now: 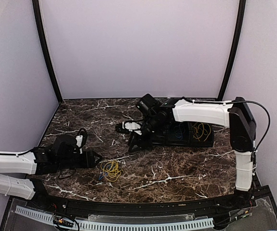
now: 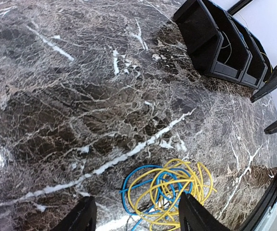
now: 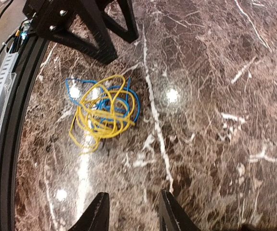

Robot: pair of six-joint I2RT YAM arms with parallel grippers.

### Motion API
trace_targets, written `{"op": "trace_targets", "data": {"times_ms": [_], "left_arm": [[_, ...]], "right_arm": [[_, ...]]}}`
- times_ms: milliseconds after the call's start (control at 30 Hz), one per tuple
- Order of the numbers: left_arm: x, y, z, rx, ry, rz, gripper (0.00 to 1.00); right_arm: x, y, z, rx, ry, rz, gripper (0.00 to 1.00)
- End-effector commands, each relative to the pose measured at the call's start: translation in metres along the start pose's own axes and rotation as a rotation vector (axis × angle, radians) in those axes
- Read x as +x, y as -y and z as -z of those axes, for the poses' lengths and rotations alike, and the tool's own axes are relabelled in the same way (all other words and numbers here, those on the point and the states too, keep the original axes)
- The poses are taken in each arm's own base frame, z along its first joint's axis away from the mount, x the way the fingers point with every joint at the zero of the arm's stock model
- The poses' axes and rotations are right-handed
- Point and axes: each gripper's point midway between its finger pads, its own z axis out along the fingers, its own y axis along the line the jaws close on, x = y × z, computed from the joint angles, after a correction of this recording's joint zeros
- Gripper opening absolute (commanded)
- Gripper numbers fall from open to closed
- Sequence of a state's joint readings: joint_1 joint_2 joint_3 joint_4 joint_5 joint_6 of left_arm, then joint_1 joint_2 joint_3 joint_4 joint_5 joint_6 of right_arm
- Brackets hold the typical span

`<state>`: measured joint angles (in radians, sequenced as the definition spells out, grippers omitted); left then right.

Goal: Untangle the cables

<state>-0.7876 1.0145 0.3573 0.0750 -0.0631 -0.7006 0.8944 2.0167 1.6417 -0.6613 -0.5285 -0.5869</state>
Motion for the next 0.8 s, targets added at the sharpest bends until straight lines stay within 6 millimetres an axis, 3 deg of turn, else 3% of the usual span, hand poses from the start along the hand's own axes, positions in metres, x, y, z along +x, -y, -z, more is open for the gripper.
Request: {"op": "trace_targets", "data": {"times_ms": [0,100,267,767], "left_arm": [[0.014,-0.012,0.006,-0.007,-0.02,0.078,0.61],[0.019,-0.018,0.01,-0.007,-0.015,0.104,0.61],[0.015,-0.02,0.018,-0.004,0.023,0.098,0.61],[0.022,-0.021,0.002,-0.016,-0.019,0.055,0.6]], "right_arm": [[-0.027,0.005,-0.037,-0.05,0.059,0.067,0.38],[-0.028,0.006,-0.058,-0.082,0.057,0.071,0.38],[-0.026,0.006,-0.074,-0.099,0.065,0.077,0.38],[-0.03,-0.004,-0.095,-0.196,0.086,0.054,0.37]]}}
